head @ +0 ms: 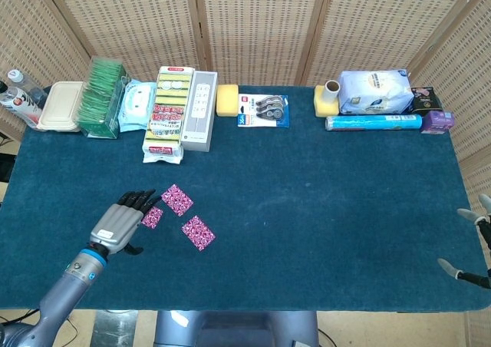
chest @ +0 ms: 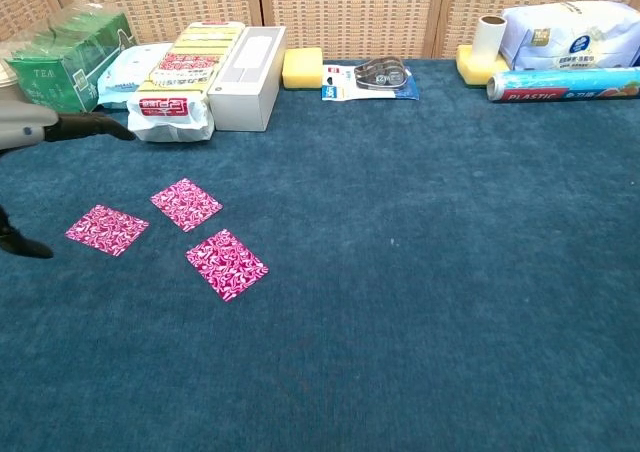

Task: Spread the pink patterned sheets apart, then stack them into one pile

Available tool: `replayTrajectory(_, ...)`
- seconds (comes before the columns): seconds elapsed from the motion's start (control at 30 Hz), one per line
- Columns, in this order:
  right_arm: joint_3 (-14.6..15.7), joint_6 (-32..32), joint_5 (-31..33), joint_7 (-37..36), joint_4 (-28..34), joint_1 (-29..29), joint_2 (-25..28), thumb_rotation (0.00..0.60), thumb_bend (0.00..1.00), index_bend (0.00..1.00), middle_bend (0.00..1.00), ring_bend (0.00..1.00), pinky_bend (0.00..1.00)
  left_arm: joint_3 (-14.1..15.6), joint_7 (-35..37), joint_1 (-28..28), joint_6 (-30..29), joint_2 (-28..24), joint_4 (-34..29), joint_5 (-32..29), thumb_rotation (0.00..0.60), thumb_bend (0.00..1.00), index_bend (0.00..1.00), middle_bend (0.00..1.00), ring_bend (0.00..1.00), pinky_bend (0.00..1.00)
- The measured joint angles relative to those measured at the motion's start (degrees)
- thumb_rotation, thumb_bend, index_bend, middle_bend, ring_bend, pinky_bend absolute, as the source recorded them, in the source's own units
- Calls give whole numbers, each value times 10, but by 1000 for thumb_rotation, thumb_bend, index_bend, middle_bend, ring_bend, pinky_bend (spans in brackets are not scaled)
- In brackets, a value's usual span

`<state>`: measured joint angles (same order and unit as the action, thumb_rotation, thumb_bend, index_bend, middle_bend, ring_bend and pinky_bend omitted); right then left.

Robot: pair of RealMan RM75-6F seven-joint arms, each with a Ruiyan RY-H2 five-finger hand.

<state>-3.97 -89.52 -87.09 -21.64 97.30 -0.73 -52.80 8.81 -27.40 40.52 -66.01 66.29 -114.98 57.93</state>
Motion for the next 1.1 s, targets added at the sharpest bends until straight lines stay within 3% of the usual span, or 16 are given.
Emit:
replayTrajectory(0.33,1,-2,-2,6,1,-1,-1,600,0,205,0,0,0,25,87,-91,-48,5,59,117,600,49,0,0,0,49)
replayTrajectory(0.67,0,-1,2,9,3,-1,-1,600,0,205,0,0,0,24,129,-145,-64,13,102,158,600,55,0,0,0,50)
replayTrajectory(1.1,-3,12,13,36,8,6,-9,600,0,206,0,0,0,-1,169,-165,-38,12,133,177,600,75,0,0,0,49)
